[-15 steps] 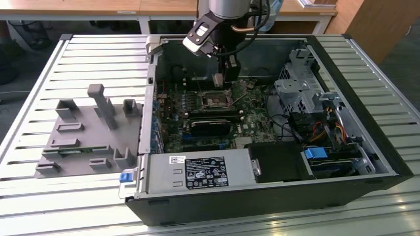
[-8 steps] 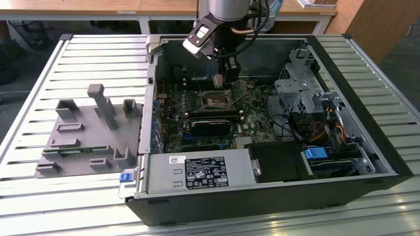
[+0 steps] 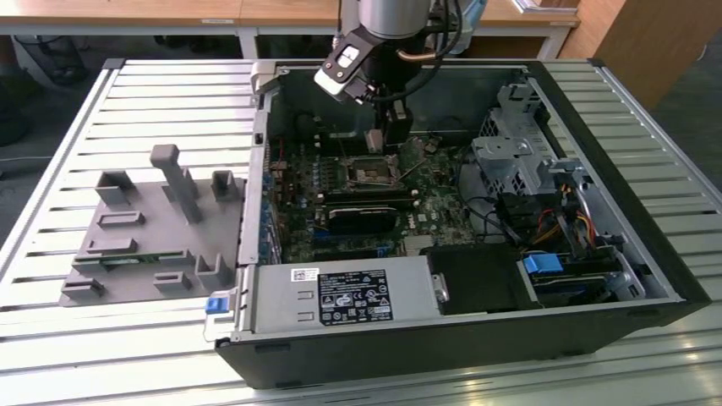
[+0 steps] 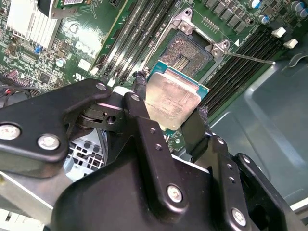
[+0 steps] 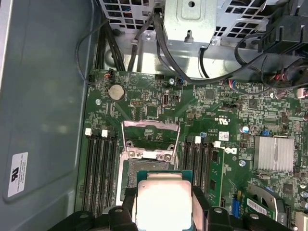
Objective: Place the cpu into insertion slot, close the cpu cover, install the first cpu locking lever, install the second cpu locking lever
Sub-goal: 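Place the cpu into insertion slot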
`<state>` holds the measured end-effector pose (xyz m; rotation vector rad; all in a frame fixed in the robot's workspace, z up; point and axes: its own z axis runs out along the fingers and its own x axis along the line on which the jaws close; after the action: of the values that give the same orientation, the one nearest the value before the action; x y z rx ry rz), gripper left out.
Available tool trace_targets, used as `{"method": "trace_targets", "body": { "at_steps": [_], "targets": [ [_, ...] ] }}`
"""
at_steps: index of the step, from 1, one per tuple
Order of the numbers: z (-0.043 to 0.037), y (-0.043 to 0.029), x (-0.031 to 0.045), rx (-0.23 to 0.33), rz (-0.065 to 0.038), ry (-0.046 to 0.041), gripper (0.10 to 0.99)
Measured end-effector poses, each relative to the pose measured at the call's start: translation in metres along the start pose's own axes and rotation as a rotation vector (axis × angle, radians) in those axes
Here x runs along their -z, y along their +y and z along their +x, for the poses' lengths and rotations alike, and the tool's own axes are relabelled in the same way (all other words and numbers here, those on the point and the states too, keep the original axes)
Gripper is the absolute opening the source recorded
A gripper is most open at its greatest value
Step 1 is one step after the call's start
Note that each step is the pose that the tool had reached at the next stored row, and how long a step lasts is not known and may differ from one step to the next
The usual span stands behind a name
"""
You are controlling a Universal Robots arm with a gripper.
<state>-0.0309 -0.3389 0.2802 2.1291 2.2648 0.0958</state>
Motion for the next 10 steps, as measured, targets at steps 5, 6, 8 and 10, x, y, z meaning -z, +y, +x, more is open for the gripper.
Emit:
{"method": "trace_targets", "body": {
  "at_steps": [5, 6, 8, 10],
  "targets": [
    [0.0000, -0.0001, -0.0019, 0.000, 0.000, 0.0000, 0.541],
    [0.0000, -0.0001, -0.0023, 0.000, 0.001, 0.0000, 0.541],
    [0.0000, -0.0002, -0.0034, 0.000, 0.001, 0.0001, 0.541],
    [0.0001, -0.0003, -0.0048, 0.000, 0.002, 0.0001, 0.541]
  ]
}}
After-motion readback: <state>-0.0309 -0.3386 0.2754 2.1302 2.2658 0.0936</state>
